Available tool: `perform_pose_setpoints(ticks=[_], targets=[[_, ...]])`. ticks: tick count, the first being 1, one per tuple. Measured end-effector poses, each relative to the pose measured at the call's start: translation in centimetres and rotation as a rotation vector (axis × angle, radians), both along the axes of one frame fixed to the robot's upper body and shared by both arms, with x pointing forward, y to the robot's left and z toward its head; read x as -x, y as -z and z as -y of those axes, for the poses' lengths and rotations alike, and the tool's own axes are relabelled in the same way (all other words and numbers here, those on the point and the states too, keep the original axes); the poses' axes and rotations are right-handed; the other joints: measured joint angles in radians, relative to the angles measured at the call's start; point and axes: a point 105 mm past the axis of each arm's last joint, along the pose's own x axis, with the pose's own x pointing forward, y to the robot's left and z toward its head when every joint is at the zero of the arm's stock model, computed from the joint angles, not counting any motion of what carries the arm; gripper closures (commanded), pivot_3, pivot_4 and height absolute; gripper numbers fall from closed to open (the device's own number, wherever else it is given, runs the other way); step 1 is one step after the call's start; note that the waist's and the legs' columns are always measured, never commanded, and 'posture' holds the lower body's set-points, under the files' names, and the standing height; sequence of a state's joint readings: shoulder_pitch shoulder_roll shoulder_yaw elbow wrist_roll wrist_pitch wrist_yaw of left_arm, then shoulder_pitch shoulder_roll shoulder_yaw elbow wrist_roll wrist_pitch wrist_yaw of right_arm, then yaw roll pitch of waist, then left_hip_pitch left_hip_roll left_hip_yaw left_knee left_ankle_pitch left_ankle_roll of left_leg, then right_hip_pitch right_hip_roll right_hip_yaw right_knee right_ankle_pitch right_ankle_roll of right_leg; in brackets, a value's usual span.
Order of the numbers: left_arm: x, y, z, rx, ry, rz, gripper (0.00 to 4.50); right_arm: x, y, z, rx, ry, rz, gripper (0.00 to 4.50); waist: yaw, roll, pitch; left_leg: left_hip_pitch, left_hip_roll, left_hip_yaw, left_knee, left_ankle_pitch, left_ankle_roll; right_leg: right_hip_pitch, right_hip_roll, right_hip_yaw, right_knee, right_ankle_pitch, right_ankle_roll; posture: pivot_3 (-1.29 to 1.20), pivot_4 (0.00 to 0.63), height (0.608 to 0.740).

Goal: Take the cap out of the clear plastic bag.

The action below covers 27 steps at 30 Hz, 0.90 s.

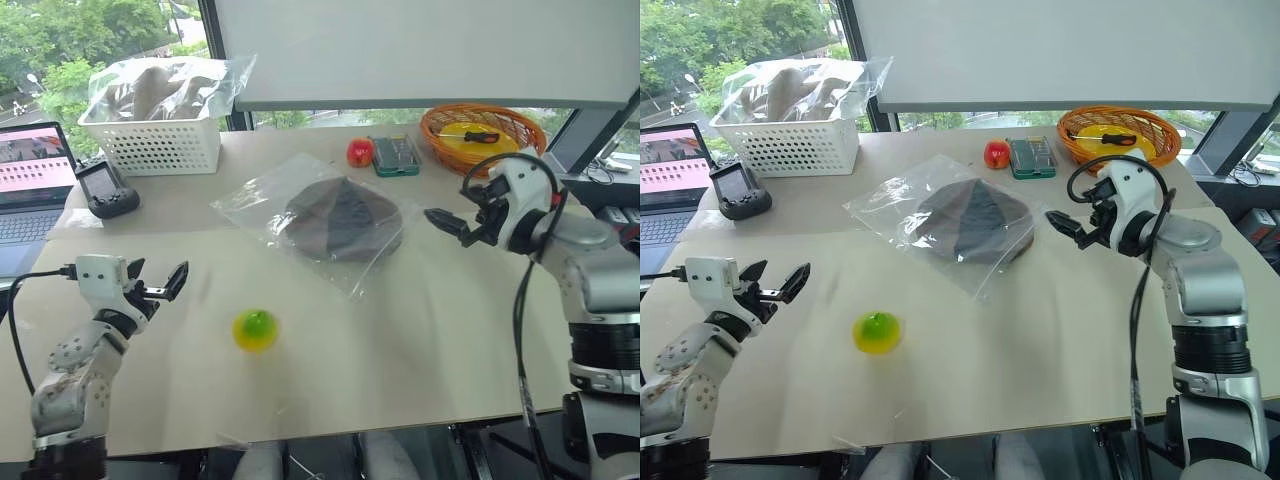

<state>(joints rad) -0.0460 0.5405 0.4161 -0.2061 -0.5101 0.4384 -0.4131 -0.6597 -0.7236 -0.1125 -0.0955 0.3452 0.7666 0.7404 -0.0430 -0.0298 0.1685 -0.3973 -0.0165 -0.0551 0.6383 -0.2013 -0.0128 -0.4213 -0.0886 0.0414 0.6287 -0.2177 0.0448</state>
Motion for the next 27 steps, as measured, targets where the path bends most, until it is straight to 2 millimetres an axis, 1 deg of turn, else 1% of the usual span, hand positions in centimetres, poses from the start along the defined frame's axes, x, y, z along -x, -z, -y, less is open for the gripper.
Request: perform_pose_setpoints(ticks=[2, 4, 8, 11, 16, 19, 21, 23, 25, 26, 27], targets=[[0.8, -0.3, 0.6, -0.038, 0.076, -0.021, 0.00, 1.3, -0.1, -1.4, 0.000, -0.115, -0.040, 0.07, 0.001, 0.000, 0.000, 0.000, 0.000, 0.000, 0.000, 0.000, 0.000, 0.000, 0.000, 0.000, -0.001, -0.002, 0.003, 0.00, 0.150, 0.736], [1.4, -0.4, 0.9, -0.065, 0.130, -0.036, 0.00, 2.3, 0.3, -2.2, 0.028, -0.194, -0.070, 0.07, 0.002, 0.000, 0.000, 0.000, 0.000, 0.001, 0.000, 0.000, 0.000, 0.000, 0.000, 0.000, 0.000, -0.003, 0.003, 0.00, 0.150, 0.736], [3.1, -0.2, 0.8, -0.168, 0.273, -0.114, 0.00, 5.5, 2.0, -5.1, 0.080, -0.433, -0.160, 0.07, 0.001, 0.000, 0.000, -0.001, 0.001, 0.001, 0.000, 0.000, 0.000, -0.002, 0.000, 0.000, 0.000, -0.004, 0.002, 0.00, 0.150, 0.736], [4.4, -0.2, 0.9, -0.225, 0.384, -0.150, 0.00, 7.1, 3.4, -7.0, 0.109, -0.562, -0.219, 0.07, -0.001, 0.000, 0.000, -0.001, 0.002, 0.002, 0.000, 0.000, 0.000, -0.002, 0.000, 0.000, -0.001, -0.004, 0.003, 0.00, 0.150, 0.736], [6.0, 0.0, 1.9, -0.245, 0.532, -0.195, 0.00, 7.3, 4.6, -8.2, 0.129, -0.604, -0.244, 0.07, 0.000, -0.002, 0.001, -0.002, 0.005, 0.002, 0.000, -0.001, 0.000, -0.004, 0.001, -0.001, -0.001, -0.005, 0.003, 0.00, 0.150, 0.736], [6.4, -0.2, 2.6, -0.249, 0.581, -0.192, 0.00, 7.1, 5.0, -8.4, 0.126, -0.599, -0.248, 0.07, 0.001, -0.002, 0.001, -0.002, 0.007, 0.002, 0.000, -0.001, 0.001, -0.004, 0.002, -0.001, -0.001, -0.004, 0.000, 0.00, 0.150, 0.736], [6.7, -0.5, 3.4, -0.261, 0.622, -0.179, 0.00, 7.0, 5.2, -8.6, 0.126, -0.601, -0.251, 0.07, 0.003, -0.002, 0.001, -0.002, 0.007, 0.002, 0.000, -0.001, 0.001, -0.004, 0.002, -0.001, -0.001, -0.003, 0.000, 0.00, 0.150, 0.736], [6.9, -0.7, 4.6, -0.275, 0.671, -0.166, 0.00, 7.0, 5.3, -8.8, 0.122, -0.606, -0.250, 0.07, 0.004, -0.002, 0.001, -0.001, 0.007, 0.002, 0.000, -0.001, 0.001, -0.003, 0.002, -0.001, -0.001, -0.004, 0.000, 0.00, 0.150, 0.736], [6.7, -0.5, 6.3, -0.263, 0.726, -0.142, 0.00, 7.1, 5.4, -9.0, 0.120, -0.612, -0.249, 0.07, 0.006, -0.002, 0.001, -0.001, 0.007, 0.003, 0.000, -0.001, 0.001, -0.003, 0.003, -0.001, -0.001, -0.004, 0.001, 0.00, 0.150, 0.736], [6.6, -0.3, 7.1, -0.249, 0.751, -0.138, 0.00, 7.1, 5.5, -9.2, 0.122, -0.617, -0.252, 0.07, 0.008, -0.002, 0.001, -0.001, 0.008, 0.003, 0.000, -0.001, 0.001, -0.002, 0.003, -0.001, -0.001, -0.004, 0.001, 0.00, 0.150, 0.736], [6.6, 0.0, 7.4, -0.239, 0.762, -0.140, 0.00, 7.1, 5.5, -9.2, 0.122, -0.618, -0.253, 0.07, 0.008, -0.002, 0.001, -0.001, 0.008, 0.003, 0.000, -0.001, 0.001, -0.003, 0.004, -0.001, -0.001, -0.004, 0.001, 0.00, 0.150, 0.736]])
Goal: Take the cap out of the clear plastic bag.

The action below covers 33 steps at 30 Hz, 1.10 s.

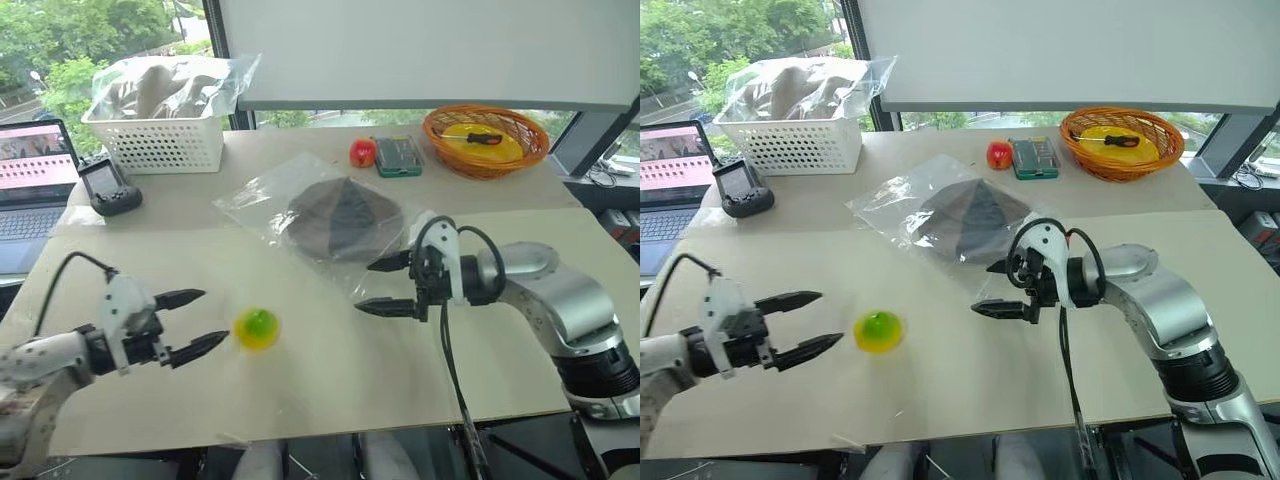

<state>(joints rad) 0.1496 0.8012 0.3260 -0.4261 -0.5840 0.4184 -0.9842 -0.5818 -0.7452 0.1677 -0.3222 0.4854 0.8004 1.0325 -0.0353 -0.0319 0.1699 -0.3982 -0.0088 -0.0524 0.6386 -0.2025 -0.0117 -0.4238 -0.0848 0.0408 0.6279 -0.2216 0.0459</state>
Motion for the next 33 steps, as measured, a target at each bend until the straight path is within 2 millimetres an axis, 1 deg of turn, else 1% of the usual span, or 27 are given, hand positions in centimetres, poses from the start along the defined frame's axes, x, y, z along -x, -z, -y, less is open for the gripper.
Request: perform_pose_setpoints(ticks=[2, 5, 10, 15, 18, 22, 25, 26, 27, 28, 29, 30, 32, 33], targets=[[0.0, 0.6, 0.7, 0.000, 0.021, -0.017, 0.00, -0.1, 0.0, 0.0, 0.002, 0.005, 0.002, 0.07, 0.001, 0.000, 0.000, 0.000, 0.000, 0.000, 0.000, 0.000, 0.000, 0.000, 0.001, 0.000, 0.000, 0.000, -0.001, 0.00, 0.150, 0.736], [-0.4, 1.0, 1.4, -0.017, 0.044, -0.007, 0.00, -0.1, 0.0, 0.1, 0.005, 0.012, 0.006, 0.07, 0.000, 0.000, 0.000, 0.000, 0.001, 0.000, 0.000, 0.000, 0.000, 0.000, 0.004, 0.001, 0.000, 0.000, -0.001, 0.00, 0.150, 0.736], [-1.3, 1.8, 1.7, -0.058, 0.051, 0.022, 0.00, 0.1, -0.4, 0.2, 0.009, 0.020, 0.018, 0.07, 0.000, 0.000, 0.000, 0.000, 0.007, 0.000, 0.000, 0.000, 0.000, 0.000, 0.009, 0.000, 0.000, 0.001, -0.003, 0.00, 0.150, 0.736], [-2.6, 3.1, 2.5, -0.099, 0.055, 0.037, 0.00, 0.2, -0.7, 0.4, 0.014, 0.048, 0.037, 0.07, 0.005, 0.000, 0.000, 0.001, 0.006, 0.001, 0.001, 0.000, 0.000, 0.000, 0.009, 0.001, 0.000, 0.002, -0.003, 0.00, 0.150, 0.736], [-3.1, 3.2, 2.7, -0.103, 0.059, 0.048, 0.00, 0.1, -0.6, 0.5, 0.016, 0.065, 0.033, 0.07, 0.006, 0.000, 0.000, 0.001, 0.007, 0.000, 0.001, 0.000, 0.000, 0.000, 0.009, 0.001, 0.000, 0.002, -0.004, 0.00, 0.150, 0.736], [-3.1, 3.4, 3.0, -0.094, 0.068, 0.041, 0.00, 0.3, -0.7, 0.5, 0.008, 0.068, 0.038, 0.07, 0.007, 0.000, 0.000, 0.001, 0.007, 0.000, 0.001, 0.000, 0.000, 0.000, 0.009, 0.001, 0.000, 0.002, -0.004, 0.00, 0.150, 0.736], [-3.0, 3.5, 3.1, -0.091, 0.074, 0.035, 0.79, 0.2, -0.8, 0.5, 0.004, 0.074, 0.039, 0.00, 0.010, 0.000, 0.000, 0.001, 0.007, 0.000, 0.001, 0.000, 0.000, 0.000, 0.009, 0.001, 0.000, 0.002, -0.004, 0.00, 0.150, 0.736], [-3.0, 3.5, 3.1, -0.090, 0.076, 0.034, 1.18, 0.2, -0.8, 0.5, 0.004, 0.078, 0.040, 0.00, 0.010, 0.000, 0.000, 0.001, 0.007, 0.000, 0.001, 0.000, 0.000, 0.000, 0.009, 0.001, 0.000, 0.002, -0.003, 0.00, 0.150, 0.736], [-3.1, 3.2, 3.1, -0.083, 0.078, 0.052, 1.47, 0.2, -0.8, 0.6, 0.003, 0.081, 0.040, 0.00, 0.013, 0.000, 0.000, 0.001, 0.007, 0.000, 0.001, 0.000, 0.000, 0.000, 0.009, 0.001, 0.000, 0.002, -0.003, 0.00, 0.150, 0.736], [-3.1, 2.9, 3.2, -0.084, 0.081, 0.062, 1.86, 0.2, -0.8, 0.6, 0.002, 0.082, 0.040, 0.00, 0.015, 0.000, 0.000, 0.002, 0.007, 0.000, 0.001, 0.000, 0.000, 0.001, 0.009, 0.001, 0.000, 0.002, -0.003, 0.00, 0.150, 0.736], [-3.1, 2.8, 3.3, -0.082, 0.085, 0.070, 2.13, 0.2, -0.8, 0.6, 0.001, 0.082, 0.040, 0.00, 0.016, 0.000, 0.000, 0.002, 0.007, 0.001, 0.001, 0.000, 0.000, 0.001, 0.009, 0.001, 0.000, 0.002, -0.003, 0.00, 0.150, 0.736], [-3.0, 2.5, 3.5, -0.076, 0.100, 0.083, 2.56, 0.2, -0.8, 0.6, -0.001, 0.083, 0.040, 0.00, 0.018, 0.000, 0.000, 0.002, 0.007, 0.001, 0.001, 0.000, 0.000, 0.001, 0.009, 0.001, 0.001, 0.002, -0.003, 0.00, 0.150, 0.736], [-2.9, 2.3, 3.6, -0.069, 0.106, 0.089, 2.88, 0.2, -0.8, 0.5, -0.002, 0.084, 0.040, 0.00, 0.020, 0.000, 0.000, 0.003, 0.007, 0.001, 0.001, 0.000, 0.000, 0.002, 0.009, 0.001, 0.001, 0.002, -0.003, 0.00, 0.150, 0.736], [-2.9, 2.3, 3.6, -0.068, 0.108, 0.091, 2.92, 0.2, -0.8, 0.5, -0.003, 0.085, 0.040, 0.00, 0.020, 0.000, 0.000, 0.004, 0.007, 0.001, 0.001, 0.000, 0.000, 0.002, 0.009, 0.001, 0.001, 0.002, -0.003, 0.00, 0.150, 0.736]])
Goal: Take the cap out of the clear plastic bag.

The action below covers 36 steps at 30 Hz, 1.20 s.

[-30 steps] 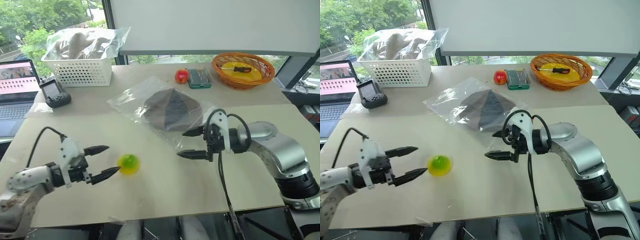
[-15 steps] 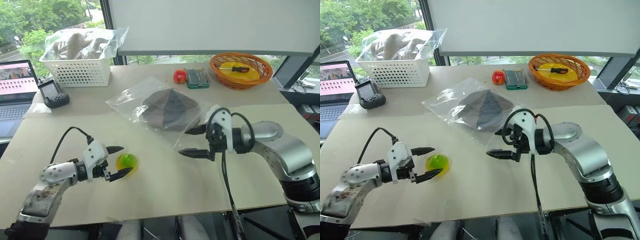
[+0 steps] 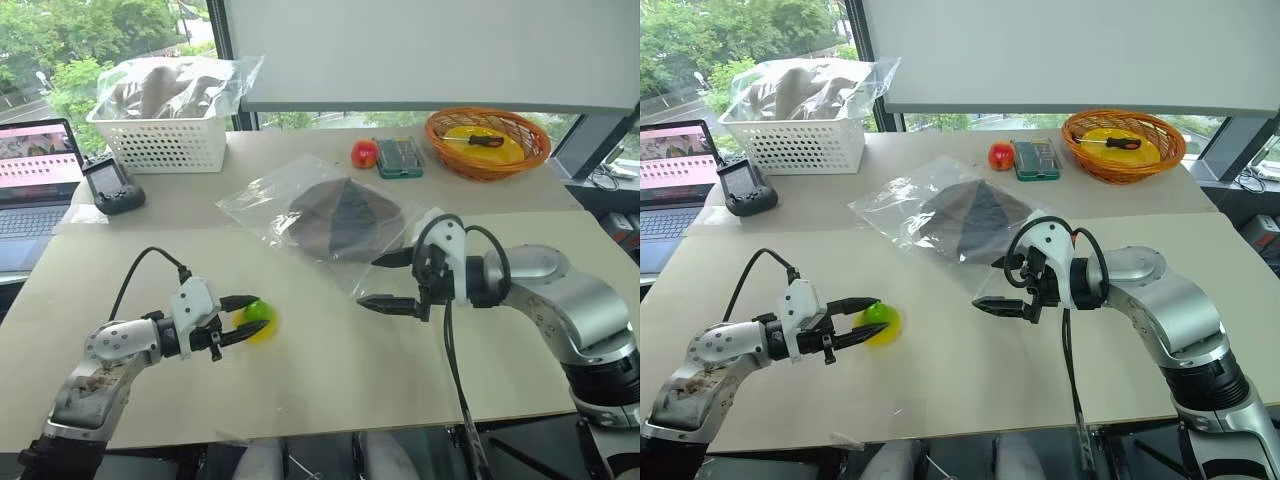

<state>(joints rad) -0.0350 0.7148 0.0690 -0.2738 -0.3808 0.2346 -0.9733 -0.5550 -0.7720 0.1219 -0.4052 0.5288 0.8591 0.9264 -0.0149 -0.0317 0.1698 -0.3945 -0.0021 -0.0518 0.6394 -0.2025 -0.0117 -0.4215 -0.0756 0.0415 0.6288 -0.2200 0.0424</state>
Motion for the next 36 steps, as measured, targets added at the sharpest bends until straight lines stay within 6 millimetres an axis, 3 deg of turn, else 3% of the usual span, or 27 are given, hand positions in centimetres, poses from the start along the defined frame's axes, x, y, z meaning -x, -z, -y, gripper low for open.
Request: perform_pose_setpoints(ticks=[28, 36], targets=[[0.0, -0.7, 0.3, 0.023, -0.035, 0.038, 2.92, -0.1, 0.3, 0.1, -0.003, 0.016, -0.008, 0.00, 0.000, 0.000, 0.000, 0.003, 0.000, 0.001, 0.000, 0.000, 0.000, 0.002, 0.000, 0.000, 0.000, 0.000, 0.000, 0.00, 0.150, 0.736], [-1.3, -1.5, -0.6, 0.045, -0.124, 0.066, 2.92, -0.2, 0.5, 0.0, 0.004, 0.017, -0.007, 0.00, -0.001, 0.000, 0.000, 0.002, 0.000, 0.001, 0.000, 0.000, 0.000, 0.001, 0.001, 0.000, 0.000, 0.000, 0.000, 0.00, 0.150, 0.736]])
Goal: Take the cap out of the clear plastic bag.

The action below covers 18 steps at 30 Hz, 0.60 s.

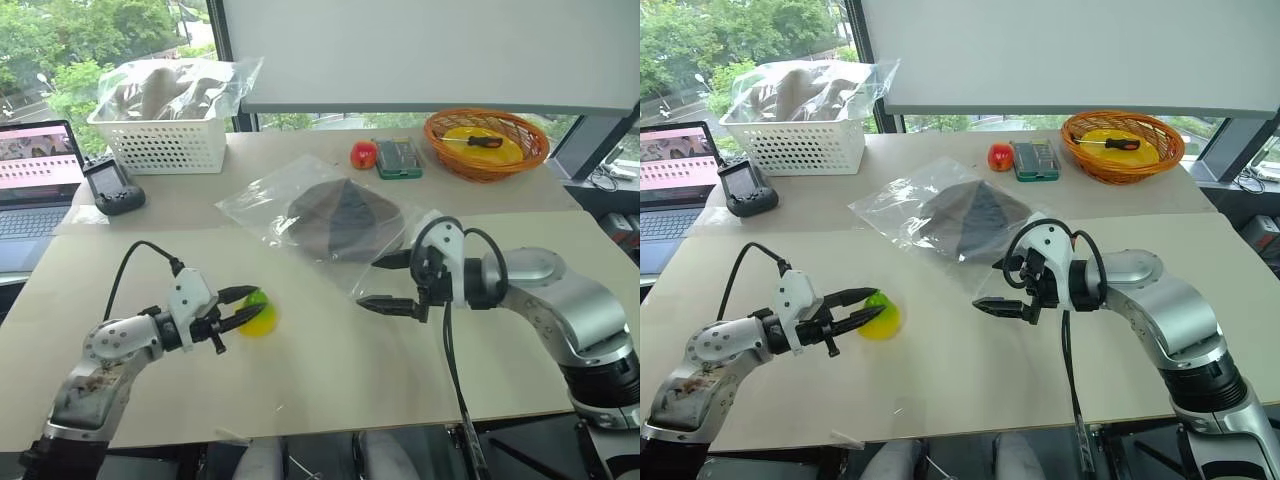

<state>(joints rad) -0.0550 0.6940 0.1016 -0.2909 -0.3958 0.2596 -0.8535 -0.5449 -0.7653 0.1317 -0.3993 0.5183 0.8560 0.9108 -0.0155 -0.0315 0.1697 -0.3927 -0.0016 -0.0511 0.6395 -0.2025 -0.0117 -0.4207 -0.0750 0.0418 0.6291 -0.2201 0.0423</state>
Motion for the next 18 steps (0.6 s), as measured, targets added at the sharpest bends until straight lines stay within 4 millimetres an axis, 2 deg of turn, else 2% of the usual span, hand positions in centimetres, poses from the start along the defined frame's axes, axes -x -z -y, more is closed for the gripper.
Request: perform_pose_setpoints(ticks=[8, 12, 18], targets=[[-2.7, -1.6, -1.8, 0.059, -0.159, 0.040, 2.92, -0.3, 0.4, -0.1, 0.007, 0.008, -0.005, 0.00, 0.001, 0.000, 0.000, -0.002, 0.000, -0.001, 0.000, 0.000, 0.000, -0.001, 0.000, 0.000, 0.000, 0.000, 0.000, 0.00, 0.150, 0.736], [-3.3, -2.4, -1.9, 0.075, -0.181, 0.061, 2.92, -0.3, 0.4, -0.1, 0.007, 0.008, -0.003, 0.00, 0.000, 0.000, 0.000, -0.003, 0.000, -0.001, 0.001, 0.000, 0.000, -0.001, 0.000, 0.000, 0.000, 0.000, 0.000, 0.00, 0.150, 0.736], [-3.3, -1.9, -1.7, 0.083, -0.180, 0.034, 2.92, -0.4, 0.4, -0.1, 0.007, 0.011, 0.005, 0.00, -0.001, 0.000, 0.000, -0.003, 0.000, 0.000, 0.001, 0.000, 0.000, -0.002, 0.000, 0.000, 0.000, 0.000, 0.000, 0.00, 0.150, 0.736]])
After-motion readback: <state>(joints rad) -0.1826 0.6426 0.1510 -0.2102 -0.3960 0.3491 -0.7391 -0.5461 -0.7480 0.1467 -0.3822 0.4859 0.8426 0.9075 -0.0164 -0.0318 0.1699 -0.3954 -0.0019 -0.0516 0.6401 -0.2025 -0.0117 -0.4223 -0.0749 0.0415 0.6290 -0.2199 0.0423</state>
